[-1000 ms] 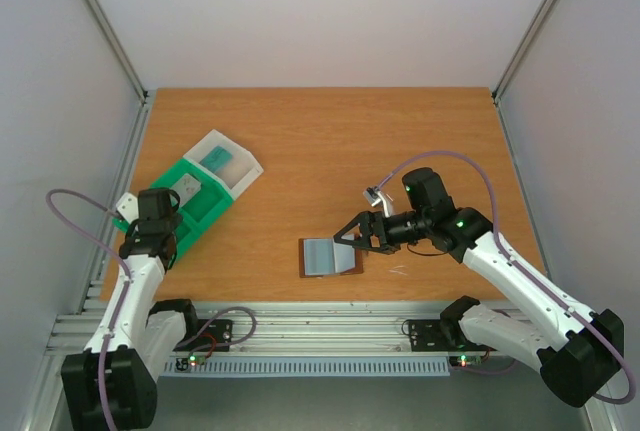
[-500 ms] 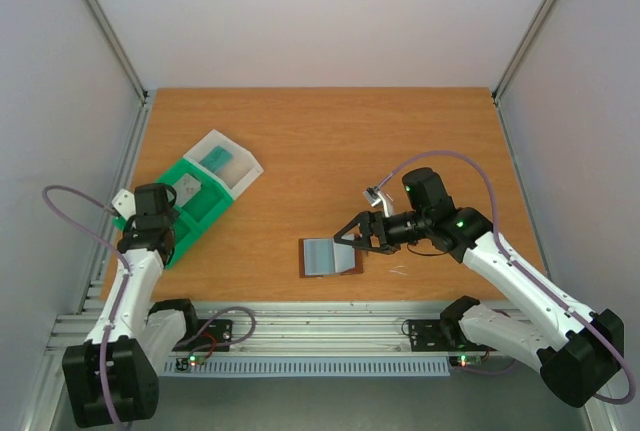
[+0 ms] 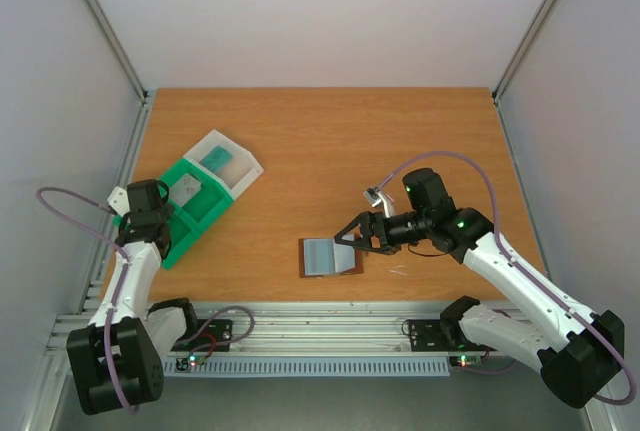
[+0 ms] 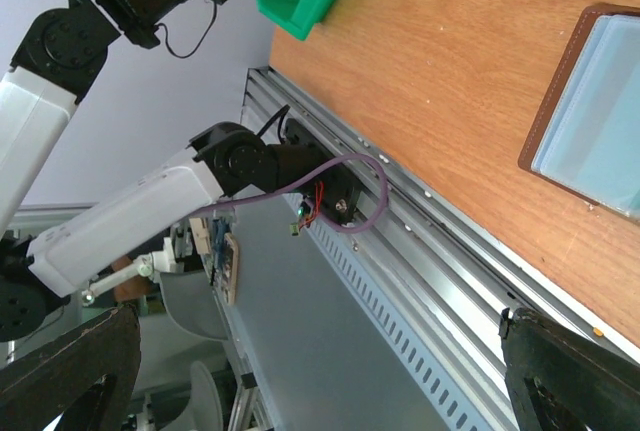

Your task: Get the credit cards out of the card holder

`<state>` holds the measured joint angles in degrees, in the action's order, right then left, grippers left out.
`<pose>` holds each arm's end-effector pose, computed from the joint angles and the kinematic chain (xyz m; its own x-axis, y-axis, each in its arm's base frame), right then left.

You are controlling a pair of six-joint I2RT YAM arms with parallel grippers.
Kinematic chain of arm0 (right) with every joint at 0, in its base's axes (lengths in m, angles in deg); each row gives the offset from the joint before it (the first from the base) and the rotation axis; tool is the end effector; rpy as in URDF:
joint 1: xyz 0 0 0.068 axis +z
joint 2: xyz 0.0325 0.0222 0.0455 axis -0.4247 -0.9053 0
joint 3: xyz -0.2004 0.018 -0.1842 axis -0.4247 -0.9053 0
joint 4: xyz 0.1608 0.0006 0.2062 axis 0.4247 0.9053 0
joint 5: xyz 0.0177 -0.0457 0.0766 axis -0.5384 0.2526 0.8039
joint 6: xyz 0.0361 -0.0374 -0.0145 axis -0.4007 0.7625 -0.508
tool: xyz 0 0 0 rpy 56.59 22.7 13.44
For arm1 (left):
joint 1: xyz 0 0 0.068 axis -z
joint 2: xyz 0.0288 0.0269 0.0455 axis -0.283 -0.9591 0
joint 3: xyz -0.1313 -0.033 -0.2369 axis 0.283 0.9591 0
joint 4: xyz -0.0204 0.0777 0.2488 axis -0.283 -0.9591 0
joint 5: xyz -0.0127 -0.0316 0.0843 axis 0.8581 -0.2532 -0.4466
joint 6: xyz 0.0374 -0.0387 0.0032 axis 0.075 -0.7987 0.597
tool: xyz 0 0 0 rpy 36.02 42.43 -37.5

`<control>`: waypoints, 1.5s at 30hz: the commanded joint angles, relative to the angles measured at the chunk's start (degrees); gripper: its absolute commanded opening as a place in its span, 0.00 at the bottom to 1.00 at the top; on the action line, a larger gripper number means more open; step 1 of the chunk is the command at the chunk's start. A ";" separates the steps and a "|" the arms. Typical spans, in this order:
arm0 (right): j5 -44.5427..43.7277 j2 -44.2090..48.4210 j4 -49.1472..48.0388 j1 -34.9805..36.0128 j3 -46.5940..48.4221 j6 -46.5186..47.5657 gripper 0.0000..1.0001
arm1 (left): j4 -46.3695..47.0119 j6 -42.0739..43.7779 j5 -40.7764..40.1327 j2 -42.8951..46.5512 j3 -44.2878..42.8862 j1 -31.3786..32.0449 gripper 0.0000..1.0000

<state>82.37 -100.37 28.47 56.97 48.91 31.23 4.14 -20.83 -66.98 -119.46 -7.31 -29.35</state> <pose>0.1507 0.1263 0.2811 -0.7295 -0.3103 -0.6096 -0.6836 0.3020 0.6644 0.1865 0.0546 0.2007 -0.1856 -0.7201 -0.6686 -0.7891 0.5147 -0.3353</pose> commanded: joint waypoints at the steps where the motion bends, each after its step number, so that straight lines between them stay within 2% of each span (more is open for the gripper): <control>1: 0.04 0.61 -0.16 -0.11 1.14 -0.29 0.99 | 4.91 0.83 0.97 -1.87 0.50 -0.44 0.01; 23: 0.13 -0.17 -0.34 -0.14 0.74 -0.22 0.99 | 0.04 1.54 -4.56 -5.08 -1.86 -0.45 0.01; 33: -0.05 0.30 -0.25 -0.21 0.42 -0.52 0.98 | -3.45 1.20 -7.59 -6.25 -3.97 -0.45 0.18; 39: -0.22 0.56 -0.04 -0.11 0.56 -0.93 0.98 | -4.66 0.77 -7.93 -6.29 -4.72 -0.44 0.21; 45: -0.48 1.08 0.46 -0.17 0.73 -1.19 0.98 | -6.61 0.48 -8.26 -5.73 -5.87 -0.45 0.30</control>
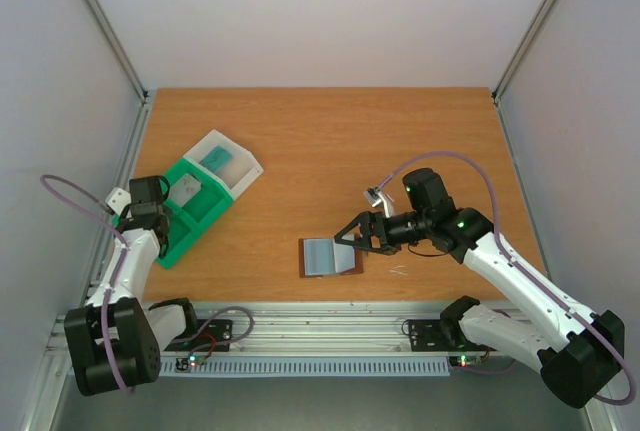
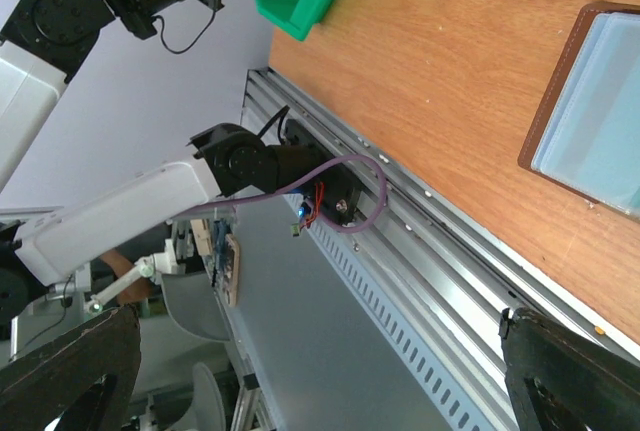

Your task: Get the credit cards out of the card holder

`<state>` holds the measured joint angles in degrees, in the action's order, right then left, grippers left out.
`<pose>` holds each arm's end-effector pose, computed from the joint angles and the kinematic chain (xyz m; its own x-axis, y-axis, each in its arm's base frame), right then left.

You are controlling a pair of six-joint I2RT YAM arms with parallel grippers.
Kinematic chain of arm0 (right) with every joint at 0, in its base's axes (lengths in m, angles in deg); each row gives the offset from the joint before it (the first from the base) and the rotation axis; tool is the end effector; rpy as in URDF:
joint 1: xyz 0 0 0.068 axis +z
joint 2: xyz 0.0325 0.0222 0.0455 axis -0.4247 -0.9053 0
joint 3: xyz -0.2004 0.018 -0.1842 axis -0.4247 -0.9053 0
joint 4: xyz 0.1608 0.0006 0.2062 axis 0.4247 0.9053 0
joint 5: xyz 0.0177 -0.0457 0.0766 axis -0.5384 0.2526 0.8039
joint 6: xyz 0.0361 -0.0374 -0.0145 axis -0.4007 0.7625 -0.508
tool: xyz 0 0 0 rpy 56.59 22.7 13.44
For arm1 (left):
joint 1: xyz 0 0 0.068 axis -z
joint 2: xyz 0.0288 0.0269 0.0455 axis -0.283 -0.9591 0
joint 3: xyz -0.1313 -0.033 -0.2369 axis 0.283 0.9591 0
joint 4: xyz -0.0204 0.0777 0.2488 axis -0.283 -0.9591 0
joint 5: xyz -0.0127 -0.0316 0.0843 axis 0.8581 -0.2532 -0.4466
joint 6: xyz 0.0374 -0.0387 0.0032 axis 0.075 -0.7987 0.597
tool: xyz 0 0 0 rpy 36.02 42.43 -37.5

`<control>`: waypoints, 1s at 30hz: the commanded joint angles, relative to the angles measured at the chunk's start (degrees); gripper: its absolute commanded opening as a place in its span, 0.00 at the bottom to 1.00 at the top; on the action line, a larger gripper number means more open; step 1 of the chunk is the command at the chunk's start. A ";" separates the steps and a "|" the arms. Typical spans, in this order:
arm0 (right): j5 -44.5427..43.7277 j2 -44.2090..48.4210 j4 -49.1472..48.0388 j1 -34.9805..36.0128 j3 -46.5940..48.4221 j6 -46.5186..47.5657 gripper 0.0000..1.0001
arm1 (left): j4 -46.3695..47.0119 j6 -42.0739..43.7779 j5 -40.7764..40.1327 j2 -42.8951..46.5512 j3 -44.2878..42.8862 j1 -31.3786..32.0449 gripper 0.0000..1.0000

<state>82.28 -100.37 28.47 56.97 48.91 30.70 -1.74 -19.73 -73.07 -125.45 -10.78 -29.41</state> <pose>0.1508 0.1263 0.2811 -0.7358 -0.3072 -0.6035 -0.6769 0.3062 0.6694 0.1937 0.0600 0.1950 -0.2588 -0.6961 -0.6697 -0.8609 0.4807 -0.1669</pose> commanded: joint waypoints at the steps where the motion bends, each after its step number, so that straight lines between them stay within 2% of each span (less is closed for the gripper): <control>1: -0.52 1.16 0.45 -0.14 0.76 -0.69 0.99 | -1.03 -0.55 -1.96 0.53 -2.62 -0.39 0.32; 6: -1.37 1.33 0.93 -0.12 0.47 -0.75 0.98 | -2.12 0.48 0.58 2.84 -3.39 -0.38 0.48; 9: -2.62 1.53 1.51 -0.13 0.31 -0.75 0.98 | -2.89 1.95 3.90 4.92 -3.93 -0.39 0.71; 14: -6.31 0.80 3.69 -0.16 0.66 -0.48 0.98 | -5.67 3.63 12.38 7.84 -5.73 -0.39 0.99; 21: -8.17 -2.48 3.30 -0.12 0.49 -0.53 0.98 | -10.76 10.78 31.06 6.74 -10.73 -0.39 0.99; 23: -8.76 -3.67 3.01 -0.15 0.51 -0.22 0.94 | -10.28 12.46 38.29 6.93 -10.97 -0.39 0.99; 26: -10.79 -4.99 2.83 -0.11 0.13 0.02 0.86 | -8.68 13.10 48.91 6.45 -10.32 -0.38 0.93; 30: -11.63 -7.48 0.30 0.10 -1.26 -0.54 0.66 | -8.54 12.58 60.00 4.46 -10.11 -0.10 0.82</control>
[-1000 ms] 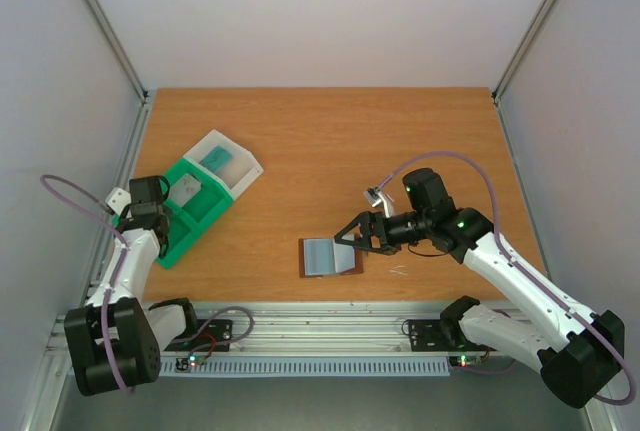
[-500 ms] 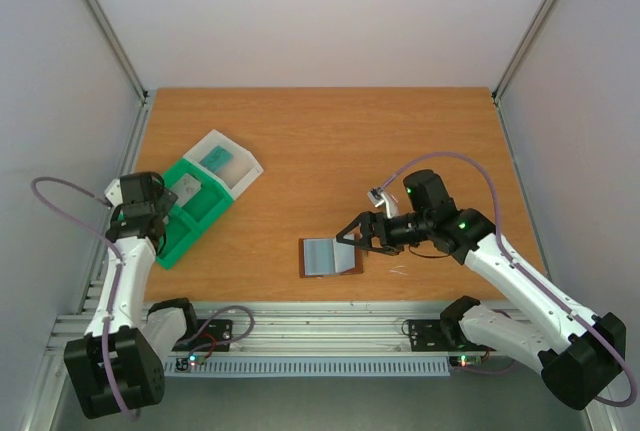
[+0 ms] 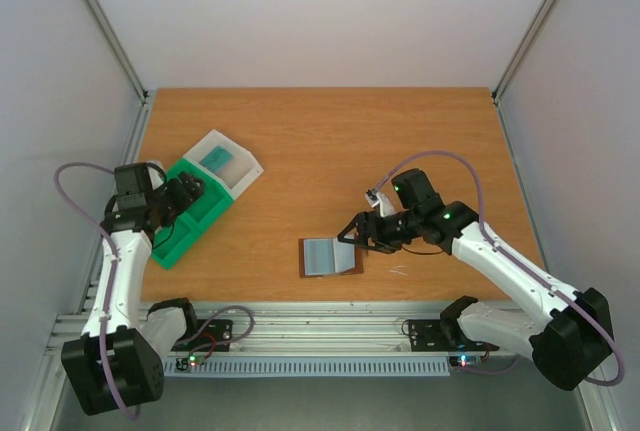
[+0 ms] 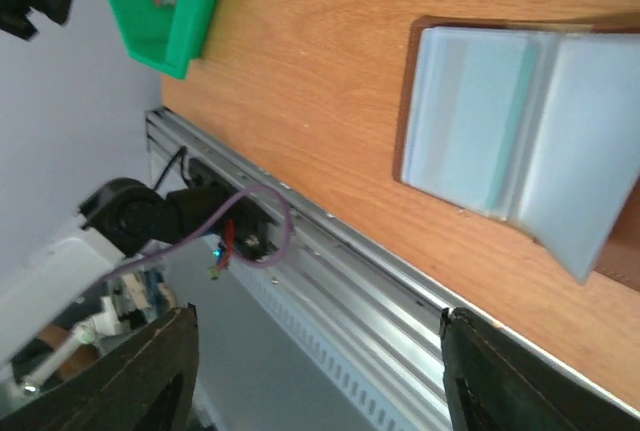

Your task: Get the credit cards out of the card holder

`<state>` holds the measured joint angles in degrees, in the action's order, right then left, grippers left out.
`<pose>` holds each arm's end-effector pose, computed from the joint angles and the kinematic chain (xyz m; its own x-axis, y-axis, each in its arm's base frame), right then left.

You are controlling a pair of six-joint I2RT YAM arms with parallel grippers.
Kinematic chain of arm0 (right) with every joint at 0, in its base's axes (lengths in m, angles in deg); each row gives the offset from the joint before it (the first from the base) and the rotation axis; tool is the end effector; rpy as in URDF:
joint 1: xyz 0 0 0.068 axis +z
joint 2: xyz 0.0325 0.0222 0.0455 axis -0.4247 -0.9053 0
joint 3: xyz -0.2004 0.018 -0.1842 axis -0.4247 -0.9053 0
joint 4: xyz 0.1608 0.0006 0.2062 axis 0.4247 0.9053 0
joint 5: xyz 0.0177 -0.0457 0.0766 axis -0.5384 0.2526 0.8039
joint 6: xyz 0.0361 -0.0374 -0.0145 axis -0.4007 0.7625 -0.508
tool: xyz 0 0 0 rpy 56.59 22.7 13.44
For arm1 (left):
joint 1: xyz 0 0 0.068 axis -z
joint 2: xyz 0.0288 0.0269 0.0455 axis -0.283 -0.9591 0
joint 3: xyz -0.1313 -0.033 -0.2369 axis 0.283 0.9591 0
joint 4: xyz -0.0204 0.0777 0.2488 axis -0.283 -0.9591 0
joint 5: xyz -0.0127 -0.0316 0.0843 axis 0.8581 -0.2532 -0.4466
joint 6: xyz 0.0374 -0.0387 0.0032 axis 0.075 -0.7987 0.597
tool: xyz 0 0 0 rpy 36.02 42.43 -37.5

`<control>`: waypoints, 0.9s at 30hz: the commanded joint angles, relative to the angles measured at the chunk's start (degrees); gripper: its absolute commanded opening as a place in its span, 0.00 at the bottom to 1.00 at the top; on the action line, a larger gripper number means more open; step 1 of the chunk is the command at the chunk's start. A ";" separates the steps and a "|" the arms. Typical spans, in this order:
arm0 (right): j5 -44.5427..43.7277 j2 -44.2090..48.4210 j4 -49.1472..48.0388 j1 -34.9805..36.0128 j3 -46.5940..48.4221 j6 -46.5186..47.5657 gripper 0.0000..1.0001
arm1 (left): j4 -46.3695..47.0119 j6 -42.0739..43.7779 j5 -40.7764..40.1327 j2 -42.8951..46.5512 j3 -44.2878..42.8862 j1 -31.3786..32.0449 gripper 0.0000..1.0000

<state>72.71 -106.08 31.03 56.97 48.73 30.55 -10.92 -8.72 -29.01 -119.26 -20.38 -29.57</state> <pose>0.1656 0.1306 0.2558 -0.8060 -0.3200 -0.4980 -0.5902 0.4983 0.6351 0.1945 0.0334 0.2559 -0.5995 -0.6559 -0.4586 -0.3697 0.7352 -0.5682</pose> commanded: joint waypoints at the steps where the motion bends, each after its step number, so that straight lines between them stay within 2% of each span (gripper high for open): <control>1: -2.59 -2.54 -2.62 0.40 -1.33 -0.42 0.61 | 0.38 1.51 17.63 -2.07 -0.48 0.31 0.79; 4: -4.60 -4.81 -3.88 1.97 -1.42 -0.57 0.49 | -0.09 1.72 20.20 -1.58 0.11 2.06 0.71; 8: -7.53 -8.34 -6.43 4.91 -1.17 -1.78 0.36 | 0.30 1.61 20.29 0.38 1.36 6.86 0.68; 15: -13.73 -16.92 -9.62 9.58 0.41 -3.39 0.31 | 4.96 -2.26 22.38 3.22 6.51 12.76 0.66; 19: -16.56 -21.99 -11.26 11.76 1.43 -3.88 0.31 | 7.54 -4.31 22.04 4.22 8.73 18.81 0.66; 27: -19.23 -29.35 -14.64 13.11 1.85 -4.90 0.29 | 13.32 -8.83 19.76 3.23 12.63 25.69 0.66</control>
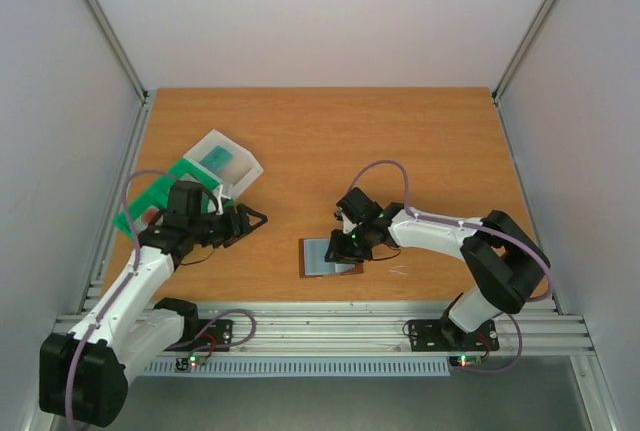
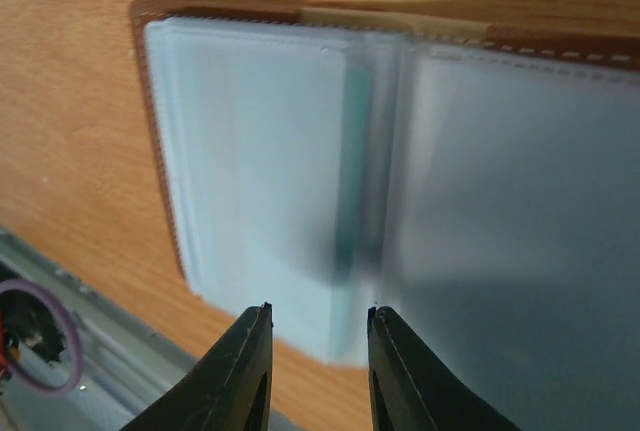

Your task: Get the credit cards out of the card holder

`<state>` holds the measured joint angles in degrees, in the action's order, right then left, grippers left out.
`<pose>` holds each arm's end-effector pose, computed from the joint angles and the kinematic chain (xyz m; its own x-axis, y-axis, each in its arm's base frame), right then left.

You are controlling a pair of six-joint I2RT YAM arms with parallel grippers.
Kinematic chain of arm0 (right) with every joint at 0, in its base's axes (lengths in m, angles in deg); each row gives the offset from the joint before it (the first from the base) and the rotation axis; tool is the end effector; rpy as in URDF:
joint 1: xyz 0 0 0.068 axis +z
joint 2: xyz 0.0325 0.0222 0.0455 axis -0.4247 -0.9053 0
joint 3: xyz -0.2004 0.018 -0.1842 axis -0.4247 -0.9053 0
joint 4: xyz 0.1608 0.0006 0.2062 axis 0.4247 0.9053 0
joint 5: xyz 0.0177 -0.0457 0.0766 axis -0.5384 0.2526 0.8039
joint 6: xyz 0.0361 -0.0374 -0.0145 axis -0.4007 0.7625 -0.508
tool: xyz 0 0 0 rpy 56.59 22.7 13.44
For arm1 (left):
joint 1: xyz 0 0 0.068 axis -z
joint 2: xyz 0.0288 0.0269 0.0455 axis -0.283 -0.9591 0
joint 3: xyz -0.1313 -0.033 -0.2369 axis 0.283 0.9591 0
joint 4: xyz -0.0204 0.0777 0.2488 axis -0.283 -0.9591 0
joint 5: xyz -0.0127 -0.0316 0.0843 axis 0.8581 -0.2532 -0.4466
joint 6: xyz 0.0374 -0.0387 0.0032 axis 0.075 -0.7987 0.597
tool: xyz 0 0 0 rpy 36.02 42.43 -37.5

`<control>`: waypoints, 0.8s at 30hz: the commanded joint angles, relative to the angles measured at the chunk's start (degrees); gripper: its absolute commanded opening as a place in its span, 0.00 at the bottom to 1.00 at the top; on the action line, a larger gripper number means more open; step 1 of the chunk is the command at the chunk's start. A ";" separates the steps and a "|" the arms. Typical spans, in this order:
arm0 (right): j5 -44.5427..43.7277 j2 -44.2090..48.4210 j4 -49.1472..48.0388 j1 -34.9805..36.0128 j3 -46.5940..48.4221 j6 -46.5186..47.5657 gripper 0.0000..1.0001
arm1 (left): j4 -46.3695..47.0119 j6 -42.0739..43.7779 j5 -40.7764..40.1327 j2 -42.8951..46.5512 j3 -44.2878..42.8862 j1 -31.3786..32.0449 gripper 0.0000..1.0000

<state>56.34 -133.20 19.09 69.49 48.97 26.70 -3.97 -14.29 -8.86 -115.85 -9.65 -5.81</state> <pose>0.1873 0.2043 0.1558 -0.8358 -0.4756 -0.2743 -0.5475 0.6853 0.4802 0.1707 -0.0550 0.2184 -0.9142 -0.3101 -0.2608 0.0132 0.6205 -0.7841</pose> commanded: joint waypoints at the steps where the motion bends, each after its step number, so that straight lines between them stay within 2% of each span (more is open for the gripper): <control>1: -3.37 -2.84 -2.80 0.63 1.64 -0.95 0.29 | 7.19 -3.73 -0.56 -0.22 2.41 2.52 0.66; 10: -6.13 -5.45 -4.58 0.64 0.69 0.00 0.26 | 15.59 -9.44 -1.82 -1.43 7.00 7.18 0.66; 17: -5.31 -5.18 -8.52 0.64 -2.76 -0.54 0.11 | 22.88 -12.81 -3.06 -5.68 8.45 11.36 0.66; 24: -3.32 -4.93 -12.32 0.64 -5.20 -2.20 0.05 | 31.17 -15.09 -5.10 -10.64 9.16 15.56 0.67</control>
<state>53.45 -137.62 8.69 69.62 46.06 25.67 17.76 -27.52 -12.33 -124.09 -1.49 8.01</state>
